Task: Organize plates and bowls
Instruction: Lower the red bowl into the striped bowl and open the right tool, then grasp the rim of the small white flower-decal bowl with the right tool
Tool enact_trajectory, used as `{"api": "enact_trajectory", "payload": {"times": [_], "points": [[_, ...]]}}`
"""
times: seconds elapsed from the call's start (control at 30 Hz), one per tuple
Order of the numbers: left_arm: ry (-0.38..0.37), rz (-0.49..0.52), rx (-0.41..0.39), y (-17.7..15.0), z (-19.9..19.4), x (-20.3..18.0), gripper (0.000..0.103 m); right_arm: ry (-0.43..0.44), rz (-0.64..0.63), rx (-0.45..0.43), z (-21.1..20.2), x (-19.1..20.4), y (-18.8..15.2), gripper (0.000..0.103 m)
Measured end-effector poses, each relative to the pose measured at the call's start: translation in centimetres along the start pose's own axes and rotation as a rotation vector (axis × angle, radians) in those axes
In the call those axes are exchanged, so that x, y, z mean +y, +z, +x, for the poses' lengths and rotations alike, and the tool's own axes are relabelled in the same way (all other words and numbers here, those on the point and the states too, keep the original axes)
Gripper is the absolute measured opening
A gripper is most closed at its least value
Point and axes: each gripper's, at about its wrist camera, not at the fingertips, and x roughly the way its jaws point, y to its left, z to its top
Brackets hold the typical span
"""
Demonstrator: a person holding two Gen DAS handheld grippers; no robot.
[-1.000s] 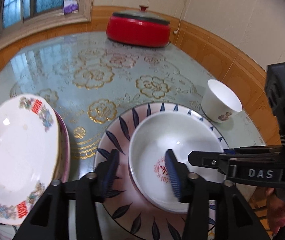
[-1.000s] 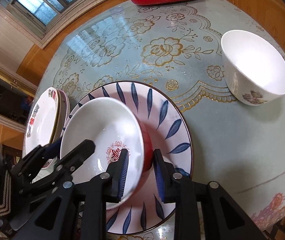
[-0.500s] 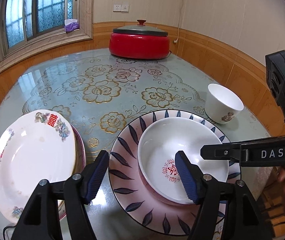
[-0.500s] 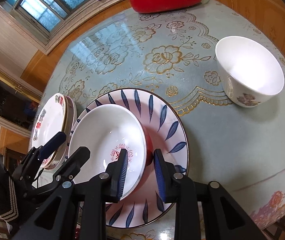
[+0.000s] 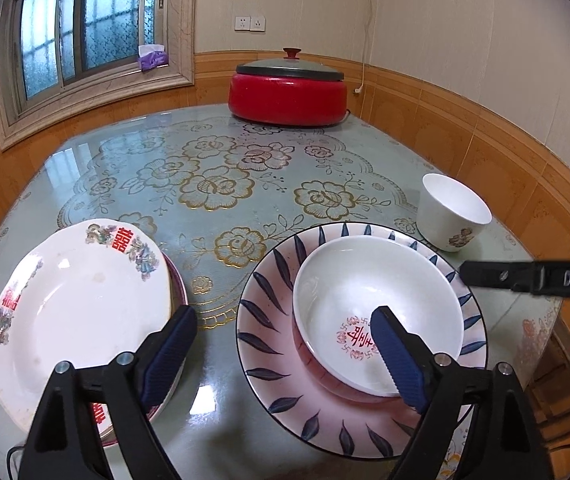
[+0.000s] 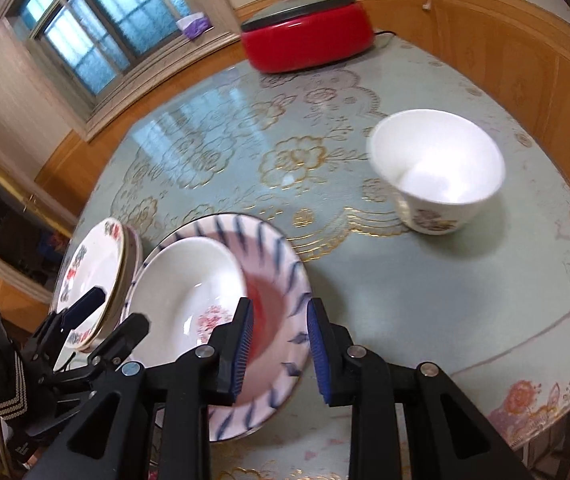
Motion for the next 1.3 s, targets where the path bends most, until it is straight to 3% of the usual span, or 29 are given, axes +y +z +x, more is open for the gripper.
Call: {"api": "enact_trajectory", "payload": {"times": [0.17,0.3,0.4,0.53,0.67,0.73,1.1,1.3], "points": [[0.006,0.001,-0.014,-0.6,-0.5,0.2,0.089,-0.036,0.07,-0.059,-1.4,-2.8,0.1,0.027],[0.0,-0.005,-0.042,-1.3,-1.4,0.8,0.091,-0.083,0.134,-0.196,-2.6,-5.0,-0.8,0.033],[-0.014,-0.012,-0.064,-2.4,-2.2,1.5,0.091,-0.123,0.187,-0.243,-2.3,-6.8,-1.5,0.034],[-0.052,-0.022,-0.113,-4.4,-3.4,2.6,0.092,-0.108,0.303,-0.256,-1.5,-9.8,-1.9,0.035],[-0.098,-0.017,-0.12,-5.9,-4.1,3.2,0.094,-0.087,0.352,-0.31,-1.6,-11.6,-1.8,0.036],[-0.084,0.004,-0.114,-6.4,-4.1,3.2,0.094,-0.076,0.345,-0.335,-1.7,-12.5,-1.4,0.036],[-0.057,0.024,-0.124,-7.4,-4.5,3.2,0.094,-0.089,0.452,-0.196,-1.2,-14.6,3.7,0.037],[-0.063,-0.003,-0.116,-7.3,-4.4,3.8,0.094,-0.076,0.463,-0.219,-1.5,-14.3,5.0,0.037]]}}
